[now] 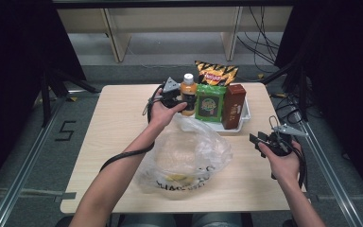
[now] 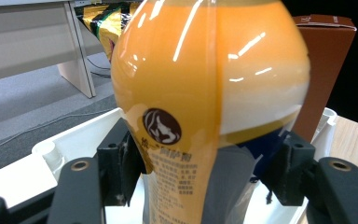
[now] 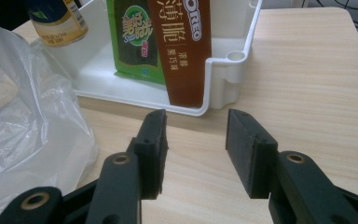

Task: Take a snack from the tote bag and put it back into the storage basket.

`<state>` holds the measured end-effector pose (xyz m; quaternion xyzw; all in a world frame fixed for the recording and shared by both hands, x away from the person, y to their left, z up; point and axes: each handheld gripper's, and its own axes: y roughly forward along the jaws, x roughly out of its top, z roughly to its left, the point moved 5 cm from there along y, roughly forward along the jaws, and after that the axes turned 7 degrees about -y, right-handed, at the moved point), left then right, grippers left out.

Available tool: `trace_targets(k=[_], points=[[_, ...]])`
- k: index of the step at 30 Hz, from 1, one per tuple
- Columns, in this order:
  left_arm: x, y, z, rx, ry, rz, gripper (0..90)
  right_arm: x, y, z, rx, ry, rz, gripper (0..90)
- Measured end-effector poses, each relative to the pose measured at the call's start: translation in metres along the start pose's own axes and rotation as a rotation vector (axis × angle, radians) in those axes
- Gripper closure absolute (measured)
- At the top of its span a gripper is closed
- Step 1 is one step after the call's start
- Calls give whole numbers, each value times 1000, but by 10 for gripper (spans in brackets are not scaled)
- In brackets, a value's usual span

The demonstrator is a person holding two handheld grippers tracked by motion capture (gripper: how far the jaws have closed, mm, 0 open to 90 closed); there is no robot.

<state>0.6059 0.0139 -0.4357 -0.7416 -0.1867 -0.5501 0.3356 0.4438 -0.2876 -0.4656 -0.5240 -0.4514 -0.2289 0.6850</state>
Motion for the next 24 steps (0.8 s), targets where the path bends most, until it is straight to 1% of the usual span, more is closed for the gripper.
trace_targets(k=[1, 2, 3, 4, 5, 6, 13, 19, 24], points=[[0, 0, 0, -1, 2, 2, 368, -1, -1, 3, 6, 42, 11, 587], [-1, 1, 0, 1, -2, 3, 368, 0, -1, 3, 9, 36, 6, 587], [-1, 1, 1, 3, -1, 5, 368, 0, 0, 1, 9, 11, 3, 587], [-2, 2, 1, 4, -1, 6, 368, 0, 0, 1, 6, 13, 4, 587], [-2, 2, 2, 5, -3, 6, 368, 0, -1, 4, 9, 55, 13, 587], [-3, 3, 2, 5, -1, 10, 368, 0, -1, 4, 11, 47, 10, 586], [-6, 6, 3, 4, -3, 18, 368, -1, -1, 4, 12, 48, 21, 586], [-9, 9, 4, 4, 0, 27, 367, -1, -1, 4, 12, 48, 21, 586], [-13, 11, 7, 8, -6, 36, 366, -2, 0, 4, 11, 46, 23, 586]])
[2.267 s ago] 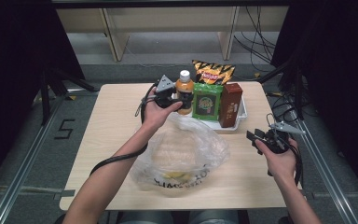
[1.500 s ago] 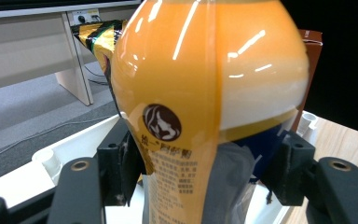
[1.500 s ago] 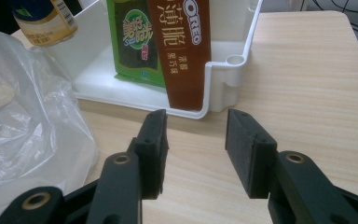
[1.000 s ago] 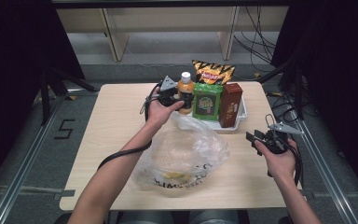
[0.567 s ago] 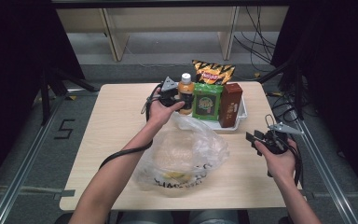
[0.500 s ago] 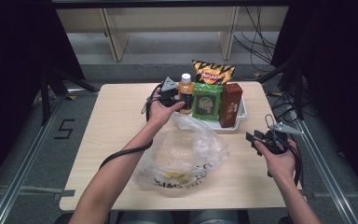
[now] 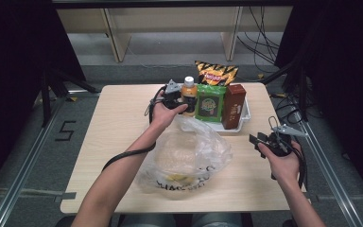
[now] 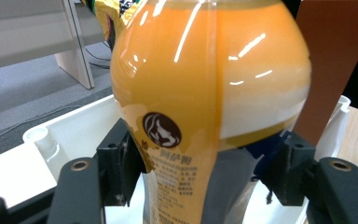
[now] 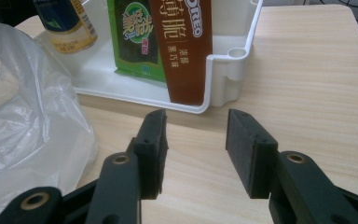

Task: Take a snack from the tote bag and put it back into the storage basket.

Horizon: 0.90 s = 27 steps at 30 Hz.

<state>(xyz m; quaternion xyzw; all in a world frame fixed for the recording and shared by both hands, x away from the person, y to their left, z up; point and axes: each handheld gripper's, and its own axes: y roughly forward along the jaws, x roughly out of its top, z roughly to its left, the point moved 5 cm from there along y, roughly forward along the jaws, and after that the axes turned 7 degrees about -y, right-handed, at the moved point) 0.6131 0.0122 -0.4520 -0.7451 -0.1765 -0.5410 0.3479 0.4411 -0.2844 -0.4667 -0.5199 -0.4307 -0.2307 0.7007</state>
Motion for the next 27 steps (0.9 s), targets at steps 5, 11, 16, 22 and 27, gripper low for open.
trace_targets(k=[5, 11, 16, 22, 27], points=[[-3, 1, 2, 0, 2, 11, 366, 0, 1, 0, 10, -10, -14, 584], [-6, 3, 5, 0, 1, 17, 366, 0, 3, -4, -1, -52, -17, 583], [-9, 4, 6, 1, -2, 15, 366, 0, 1, 1, 7, -4, -10, 583], [-11, 5, 6, 2, -2, 24, 366, 0, 1, 1, 7, -1, -12, 583], [-13, 6, 7, 4, -3, 30, 366, -1, 2, 1, -2, 5, -7, 583]])
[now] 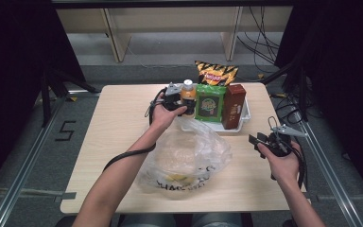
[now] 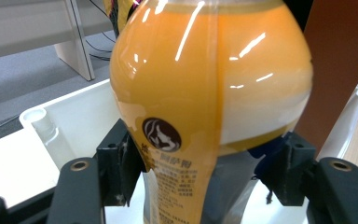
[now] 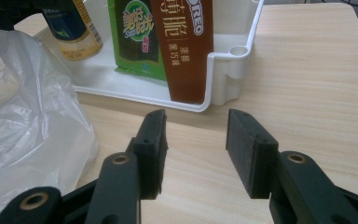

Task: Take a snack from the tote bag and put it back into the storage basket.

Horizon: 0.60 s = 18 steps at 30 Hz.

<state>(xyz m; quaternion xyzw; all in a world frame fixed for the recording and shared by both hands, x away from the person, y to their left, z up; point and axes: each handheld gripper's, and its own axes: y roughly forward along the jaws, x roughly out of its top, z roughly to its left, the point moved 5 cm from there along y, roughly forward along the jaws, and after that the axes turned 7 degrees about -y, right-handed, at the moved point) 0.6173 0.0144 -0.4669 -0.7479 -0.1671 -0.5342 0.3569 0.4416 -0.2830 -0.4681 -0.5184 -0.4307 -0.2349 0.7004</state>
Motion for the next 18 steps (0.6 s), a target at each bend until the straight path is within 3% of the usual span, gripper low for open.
trace_targets(k=[8, 9, 10, 11, 12, 15, 16, 17, 18], points=[[-2, 3, 1, -2, 1, 1, 366, 0, 0, 0, 4, 0, 1, 583], [-3, 3, 1, -1, -1, 1, 366, 0, 1, -2, 0, -20, -6, 583], [-3, 3, 1, -1, 2, 2, 366, 0, 0, 0, 5, -5, -1, 582], [-3, 3, 1, -1, 2, 3, 366, 0, 0, -3, -1, -38, -5, 583], [-4, 3, 1, 2, 3, 9, 365, 0, 0, 0, 4, -2, 0, 583], [-5, 4, 1, 3, 4, 14, 365, 0, 0, 0, 5, 0, 1, 582], [-6, 5, 1, 3, 7, 15, 365, 0, 0, 0, 5, -3, -1, 583], [-6, 5, 1, 3, 7, 16, 365, 0, 1, -5, 10, -51, -8, 582], [-6, 5, 1, 2, 4, 15, 366, 0, 1, -4, 10, -50, -8, 583]])
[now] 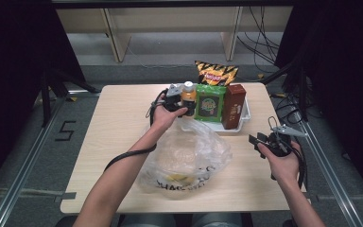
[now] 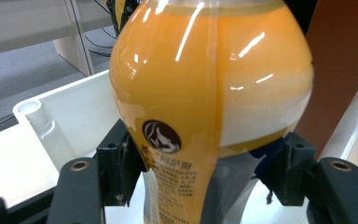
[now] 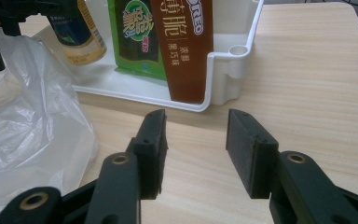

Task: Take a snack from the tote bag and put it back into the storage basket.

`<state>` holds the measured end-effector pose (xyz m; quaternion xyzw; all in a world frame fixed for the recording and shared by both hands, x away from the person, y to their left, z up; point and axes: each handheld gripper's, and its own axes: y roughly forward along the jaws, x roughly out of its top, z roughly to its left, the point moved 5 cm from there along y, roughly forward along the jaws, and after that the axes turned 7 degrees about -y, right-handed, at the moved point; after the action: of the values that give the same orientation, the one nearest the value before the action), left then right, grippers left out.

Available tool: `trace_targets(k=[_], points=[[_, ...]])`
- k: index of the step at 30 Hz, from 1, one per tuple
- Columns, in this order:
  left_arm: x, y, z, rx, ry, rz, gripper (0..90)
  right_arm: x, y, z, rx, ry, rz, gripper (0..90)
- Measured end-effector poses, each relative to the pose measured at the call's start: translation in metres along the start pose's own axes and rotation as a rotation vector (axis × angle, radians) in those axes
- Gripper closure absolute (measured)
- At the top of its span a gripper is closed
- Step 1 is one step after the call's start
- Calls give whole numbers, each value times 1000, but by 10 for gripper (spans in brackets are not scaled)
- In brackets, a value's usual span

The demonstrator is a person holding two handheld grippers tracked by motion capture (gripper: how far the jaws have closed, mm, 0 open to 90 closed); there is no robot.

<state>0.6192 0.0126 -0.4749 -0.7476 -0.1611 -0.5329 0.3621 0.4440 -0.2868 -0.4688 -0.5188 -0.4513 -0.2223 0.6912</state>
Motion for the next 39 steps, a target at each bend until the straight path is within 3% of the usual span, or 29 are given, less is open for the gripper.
trace_targets(k=[18, 20, 30, 35, 36, 39], points=[[-5, 4, 2, 0, 8, 18, 365, -1, 1, 0, -5, -2, 7, 582], [-6, 4, 2, 3, 7, 20, 365, -1, 0, 3, -6, 33, 21, 582], [-9, 7, 4, 4, 0, 21, 365, -1, -1, 5, -1, 50, 33, 582], [-11, 8, 5, 9, -3, 33, 364, -2, -1, 5, -8, 49, 36, 582], [-11, 9, 5, 10, -3, 33, 364, -1, 1, 0, -5, -2, 13, 581], [-12, 10, 5, 6, -4, 30, 364, -1, 0, 1, 7, 4, 11, 582]])
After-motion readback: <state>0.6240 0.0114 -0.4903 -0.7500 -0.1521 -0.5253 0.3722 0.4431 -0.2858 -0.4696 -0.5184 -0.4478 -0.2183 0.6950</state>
